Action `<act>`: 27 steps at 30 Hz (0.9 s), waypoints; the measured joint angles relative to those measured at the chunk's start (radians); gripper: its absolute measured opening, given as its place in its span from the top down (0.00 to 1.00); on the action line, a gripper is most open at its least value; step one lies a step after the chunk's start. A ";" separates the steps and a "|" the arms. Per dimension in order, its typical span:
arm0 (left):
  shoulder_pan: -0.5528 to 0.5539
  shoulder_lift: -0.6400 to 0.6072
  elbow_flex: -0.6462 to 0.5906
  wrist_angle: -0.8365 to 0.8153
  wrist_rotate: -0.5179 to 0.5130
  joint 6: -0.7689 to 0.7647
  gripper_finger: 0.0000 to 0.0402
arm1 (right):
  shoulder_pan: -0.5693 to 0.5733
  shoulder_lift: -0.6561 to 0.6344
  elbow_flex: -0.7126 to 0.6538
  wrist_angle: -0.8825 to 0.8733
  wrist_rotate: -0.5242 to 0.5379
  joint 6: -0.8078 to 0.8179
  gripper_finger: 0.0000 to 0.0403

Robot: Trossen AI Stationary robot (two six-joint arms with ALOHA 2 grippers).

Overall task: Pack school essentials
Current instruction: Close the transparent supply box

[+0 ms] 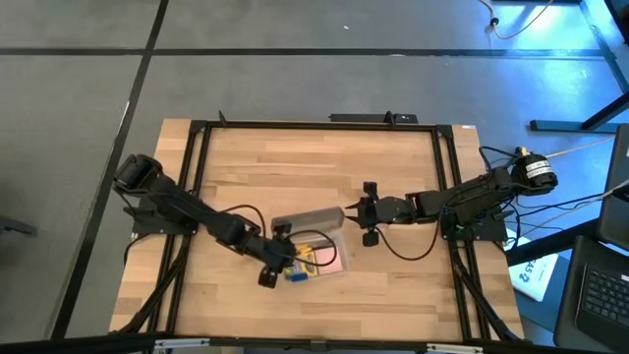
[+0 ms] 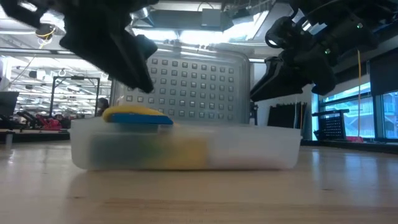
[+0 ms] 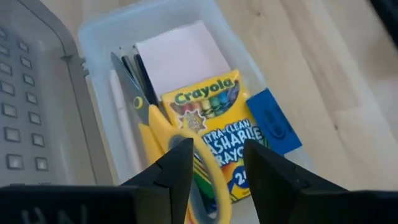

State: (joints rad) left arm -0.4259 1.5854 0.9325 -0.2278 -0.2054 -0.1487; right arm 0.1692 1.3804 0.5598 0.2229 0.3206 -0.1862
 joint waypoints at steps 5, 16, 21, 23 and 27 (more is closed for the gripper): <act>0.006 0.036 0.000 -0.001 0.004 0.001 0.66 | 0.000 0.000 0.000 0.025 0.000 0.010 0.71; -0.006 0.074 0.002 0.003 0.070 -0.007 0.66 | 0.000 0.000 0.000 0.028 0.001 0.024 0.71; -0.016 0.057 0.002 -0.036 0.052 -0.033 0.66 | -0.003 0.000 0.000 0.028 0.003 0.027 0.71; -0.015 0.032 0.002 -0.078 0.015 -0.072 0.66 | -0.004 0.000 0.000 0.028 0.005 0.028 0.71; -0.008 -0.048 0.001 -0.220 -0.081 -0.174 0.66 | -0.004 0.000 0.000 0.030 0.042 0.046 0.71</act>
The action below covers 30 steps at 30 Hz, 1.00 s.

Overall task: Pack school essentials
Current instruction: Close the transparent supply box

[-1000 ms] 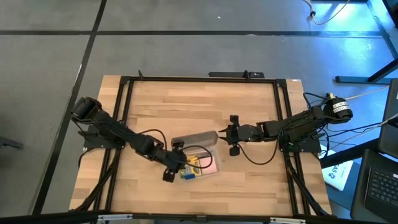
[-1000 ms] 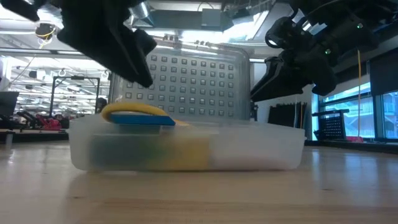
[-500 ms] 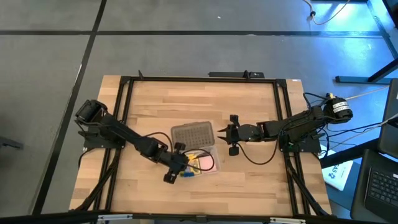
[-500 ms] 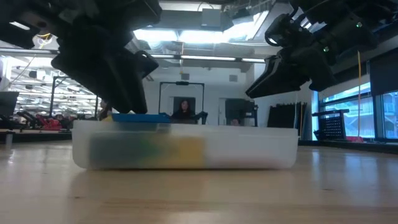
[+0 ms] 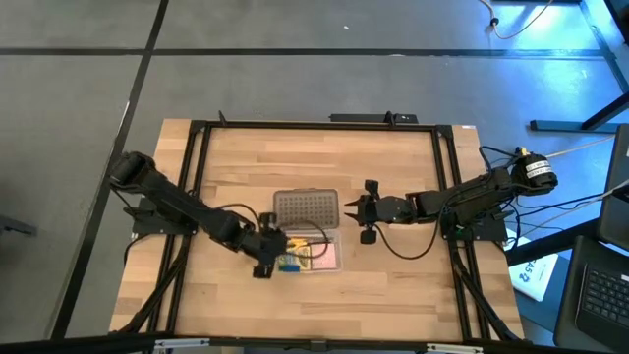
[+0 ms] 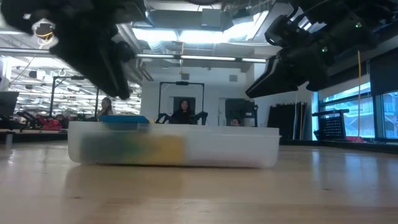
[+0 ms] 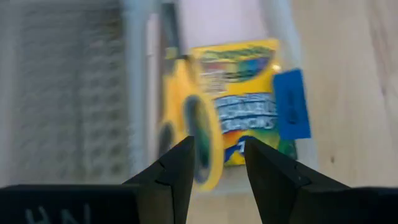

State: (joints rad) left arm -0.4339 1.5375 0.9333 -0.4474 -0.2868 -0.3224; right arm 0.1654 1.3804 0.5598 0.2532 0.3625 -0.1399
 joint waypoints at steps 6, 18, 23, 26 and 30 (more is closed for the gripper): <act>0.015 -0.162 0.000 -0.183 -0.060 -0.167 0.66 | -0.043 0.000 0.000 -0.002 -0.021 0.058 0.71; 0.051 -0.244 -0.163 -0.255 -0.194 -0.381 0.66 | -0.203 0.008 0.000 -0.018 -0.182 0.198 0.71; 0.098 -0.234 -0.271 -0.128 -0.209 -0.381 0.66 | -0.245 0.037 0.000 -0.045 -0.183 0.308 0.71; 0.134 -0.227 -0.334 -0.016 -0.211 -0.355 0.66 | -0.260 0.074 0.000 -0.057 -0.185 0.375 0.71; 0.191 -0.215 -0.383 0.072 -0.212 -0.310 0.66 | -0.270 0.125 0.000 -0.027 -0.225 0.398 0.71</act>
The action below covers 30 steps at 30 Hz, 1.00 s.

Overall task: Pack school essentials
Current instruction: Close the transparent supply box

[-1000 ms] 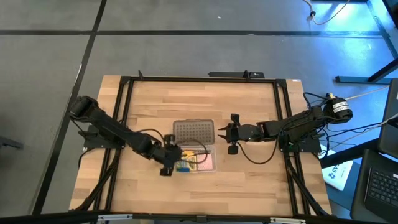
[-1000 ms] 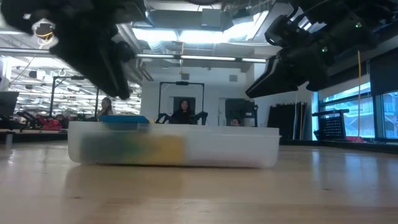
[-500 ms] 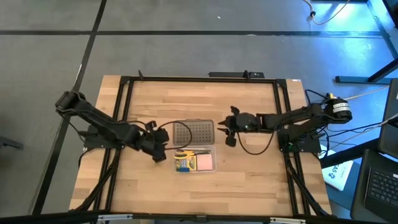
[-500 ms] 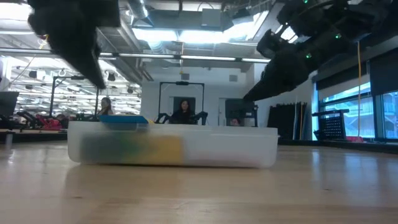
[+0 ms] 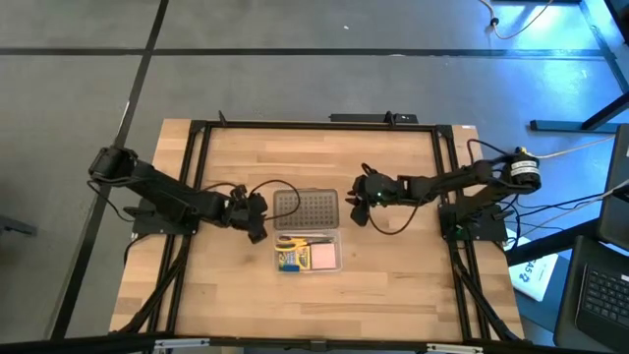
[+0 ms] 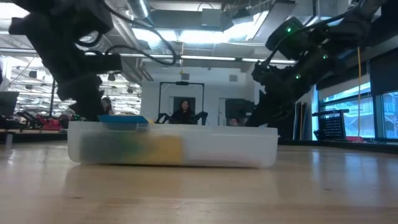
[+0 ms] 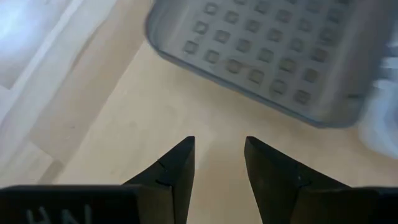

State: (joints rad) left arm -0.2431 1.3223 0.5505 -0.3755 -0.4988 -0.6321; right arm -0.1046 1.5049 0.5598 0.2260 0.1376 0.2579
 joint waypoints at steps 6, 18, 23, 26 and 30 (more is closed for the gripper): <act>0.068 0.001 -0.014 0.059 0.022 0.073 0.66 | -0.021 0.101 0.029 0.016 -0.005 0.047 0.71; 0.133 0.009 -0.013 0.092 0.091 0.119 0.66 | -0.086 0.285 0.167 0.015 -0.077 -0.029 0.71; 0.151 0.063 -0.013 0.094 0.122 0.122 0.66 | -0.097 0.303 0.190 0.017 -0.107 -0.060 0.71; 0.153 0.093 -0.013 0.110 0.124 0.149 0.66 | -0.097 0.303 0.191 0.018 -0.108 -0.082 0.71; 0.153 0.111 -0.013 0.168 0.130 0.194 0.66 | -0.097 0.302 0.191 0.021 -0.114 -0.111 0.71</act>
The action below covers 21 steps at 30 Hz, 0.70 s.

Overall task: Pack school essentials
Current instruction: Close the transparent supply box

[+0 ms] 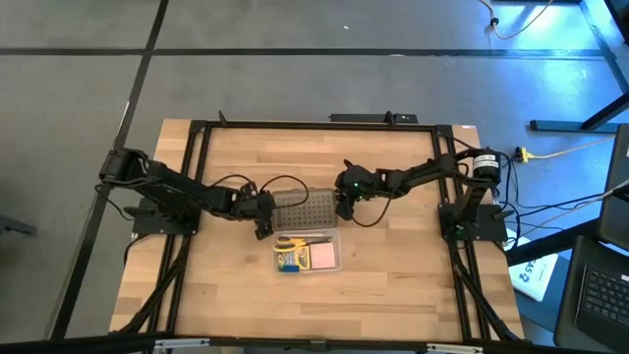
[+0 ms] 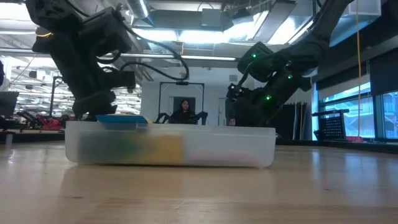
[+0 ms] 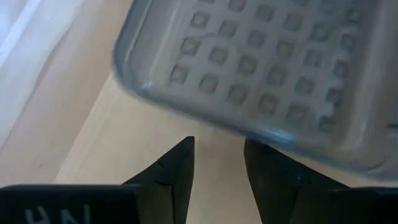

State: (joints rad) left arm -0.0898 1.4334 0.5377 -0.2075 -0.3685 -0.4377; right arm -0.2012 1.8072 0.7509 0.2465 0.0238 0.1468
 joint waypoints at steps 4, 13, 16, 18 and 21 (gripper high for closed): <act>0.000 0.001 0.000 0.044 0.017 0.053 0.66 | 0.000 0.000 0.000 0.010 0.002 -0.021 0.71; -0.001 0.001 -0.001 0.050 0.023 0.065 0.66 | 0.019 -0.001 0.000 0.026 0.007 -0.061 0.71; -0.010 0.001 -0.001 0.052 0.019 0.083 0.66 | 0.025 -0.002 0.000 0.026 0.004 -0.075 0.71; -0.020 0.000 -0.001 0.054 0.015 0.087 0.66 | 0.028 -0.002 0.000 0.027 0.004 -0.079 0.71; -0.039 0.000 -0.001 0.057 0.005 0.111 0.66 | 0.028 -0.002 0.000 0.029 0.001 -0.081 0.71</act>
State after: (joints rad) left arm -0.1286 1.4334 0.5369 -0.1505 -0.3631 -0.3265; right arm -0.1730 1.8050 0.7509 0.2754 0.0246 0.0657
